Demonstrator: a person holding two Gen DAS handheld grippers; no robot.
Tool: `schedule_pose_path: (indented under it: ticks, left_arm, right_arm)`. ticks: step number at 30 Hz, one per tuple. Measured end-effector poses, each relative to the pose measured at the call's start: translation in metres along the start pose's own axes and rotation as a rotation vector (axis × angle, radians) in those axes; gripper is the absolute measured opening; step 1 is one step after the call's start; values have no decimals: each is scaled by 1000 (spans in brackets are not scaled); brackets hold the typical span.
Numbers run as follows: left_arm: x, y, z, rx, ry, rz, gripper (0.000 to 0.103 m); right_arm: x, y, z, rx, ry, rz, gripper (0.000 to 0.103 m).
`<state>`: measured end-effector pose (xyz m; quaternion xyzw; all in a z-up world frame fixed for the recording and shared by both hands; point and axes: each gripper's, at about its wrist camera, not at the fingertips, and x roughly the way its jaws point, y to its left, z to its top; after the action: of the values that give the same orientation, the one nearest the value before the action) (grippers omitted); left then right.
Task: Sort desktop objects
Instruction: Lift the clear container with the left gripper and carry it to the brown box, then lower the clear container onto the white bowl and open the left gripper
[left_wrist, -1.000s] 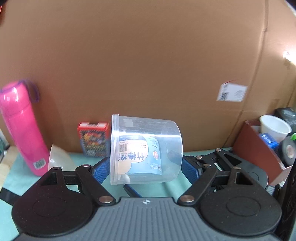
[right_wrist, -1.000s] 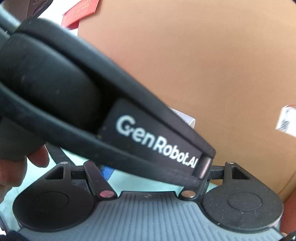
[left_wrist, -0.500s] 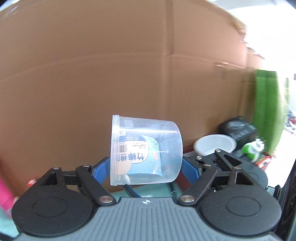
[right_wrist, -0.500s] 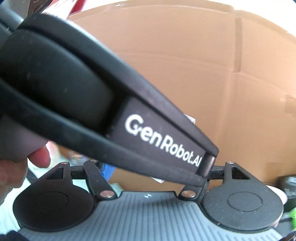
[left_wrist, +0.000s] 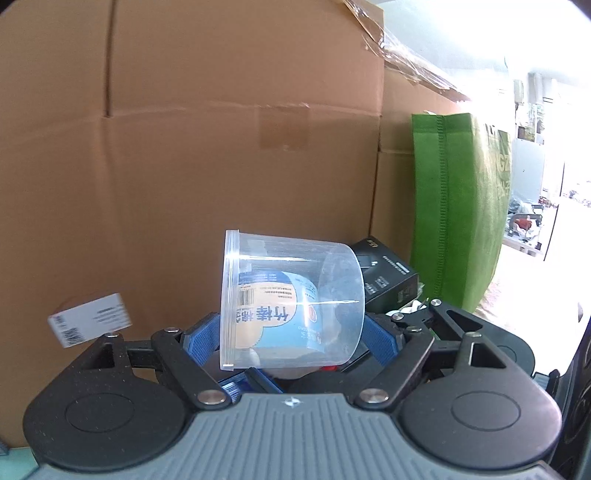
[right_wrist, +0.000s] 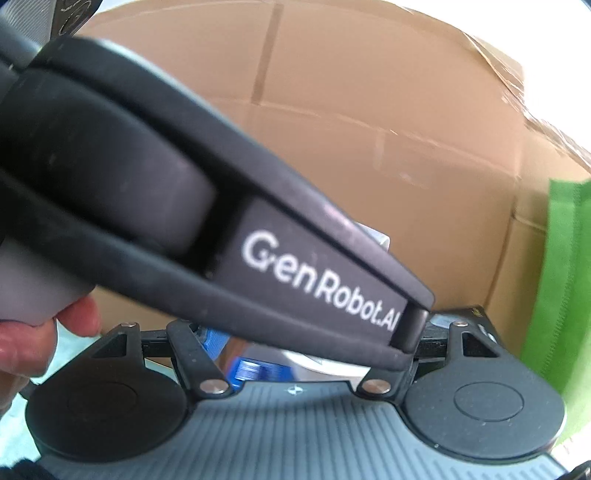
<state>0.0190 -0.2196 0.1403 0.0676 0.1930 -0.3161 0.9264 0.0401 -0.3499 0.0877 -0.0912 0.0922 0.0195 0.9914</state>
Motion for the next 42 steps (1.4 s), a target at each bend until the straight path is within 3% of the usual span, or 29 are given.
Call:
schedule_pose_path:
  ticks: [7, 18, 27, 29, 34, 42]
  left_arm:
    - [41, -1, 3, -19, 34, -36, 85]
    - [73, 15, 3, -57, 91, -42, 85]
    - [76, 11, -6, -32, 99, -48, 86]
    - [75, 13, -7, -40, 102, -51, 90]
    - [73, 14, -9, -55, 100, -31, 97]
    - [69, 18, -12, -61, 103, -13, 97]
  right_arm:
    - [29, -30, -14, 44, 40, -10, 69]
    - [70, -39, -24, 46, 79, 13, 69]
    - [84, -35, -32, 36, 98, 5, 73]
    - [85, -33, -32, 34, 93, -5, 81]
    - [86, -32, -33, 38, 82, -19, 83]
    - [87, -26, -37, 22, 65, -48, 94]
